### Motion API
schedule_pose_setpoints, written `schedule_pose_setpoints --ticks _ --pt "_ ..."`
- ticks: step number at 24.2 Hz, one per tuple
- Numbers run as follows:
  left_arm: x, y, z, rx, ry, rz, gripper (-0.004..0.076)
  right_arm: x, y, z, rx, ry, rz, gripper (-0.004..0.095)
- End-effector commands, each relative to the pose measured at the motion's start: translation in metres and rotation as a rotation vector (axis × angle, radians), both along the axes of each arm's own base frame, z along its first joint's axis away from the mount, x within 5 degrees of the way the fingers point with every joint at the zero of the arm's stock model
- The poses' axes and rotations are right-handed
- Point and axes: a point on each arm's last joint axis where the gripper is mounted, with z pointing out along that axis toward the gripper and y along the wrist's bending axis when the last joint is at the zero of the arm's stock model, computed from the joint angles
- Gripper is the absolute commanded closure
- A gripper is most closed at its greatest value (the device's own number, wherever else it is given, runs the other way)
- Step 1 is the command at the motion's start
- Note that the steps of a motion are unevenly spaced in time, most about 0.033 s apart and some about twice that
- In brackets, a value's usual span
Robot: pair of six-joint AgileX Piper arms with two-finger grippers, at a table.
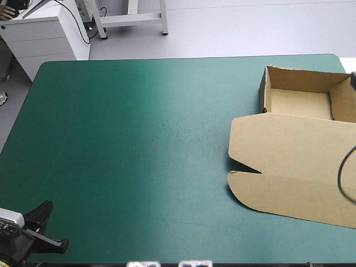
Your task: Fold the box
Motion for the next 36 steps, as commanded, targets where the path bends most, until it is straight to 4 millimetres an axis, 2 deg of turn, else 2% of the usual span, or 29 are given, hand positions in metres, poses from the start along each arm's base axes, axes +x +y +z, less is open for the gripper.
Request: schedule_pose_setpoints --ticks 1,3,8,13,15,20,21,23,28,32,36 --pt "0.002 -0.001 0.013 -0.018 -0.086 -0.008 0.0732 -0.034 0.015 -0.024 0.003 -0.006 0.048 0.0924" --pt "0.003 -0.001 0.013 -0.019 -0.092 -0.009 0.0732 -0.052 0.025 -0.042 0.026 -0.022 0.085 0.0924" --pt "0.003 -0.001 0.014 -0.020 -0.094 -0.009 0.0732 -0.078 0.039 -0.103 0.074 -0.026 0.142 0.0924" --pt "0.003 -0.001 0.014 -0.023 -0.103 -0.010 0.0732 -0.080 0.041 -0.169 0.092 0.040 0.154 0.0924" --pt "0.003 -0.001 0.015 -0.024 -0.108 -0.011 0.0732 -0.082 0.042 -0.188 0.119 0.039 0.151 0.0924" --pt "0.003 -0.003 0.016 -0.041 -0.114 -0.021 0.0732 -0.079 0.045 -0.246 0.152 0.121 0.204 0.0924" --pt "0.003 -0.003 0.015 -0.040 -0.113 -0.021 0.0732 -0.080 0.046 -0.265 0.161 0.132 0.203 0.0924" --pt "0.003 -0.003 0.015 -0.039 -0.110 -0.021 0.0732 -0.083 0.046 -0.284 0.166 0.124 0.192 0.0924" --pt "0.006 -0.004 0.008 -0.037 -0.088 -0.020 0.0732 -0.092 0.048 -0.313 0.167 0.108 0.180 0.0924" --pt "0.013 -0.009 -0.009 -0.049 -0.038 -0.038 0.0732 -0.100 0.047 -0.314 0.156 0.062 0.143 0.0926" --pt "0.014 -0.011 -0.016 -0.048 -0.017 -0.042 0.0732 -0.100 0.047 -0.314 0.156 0.062 0.143 0.0926"
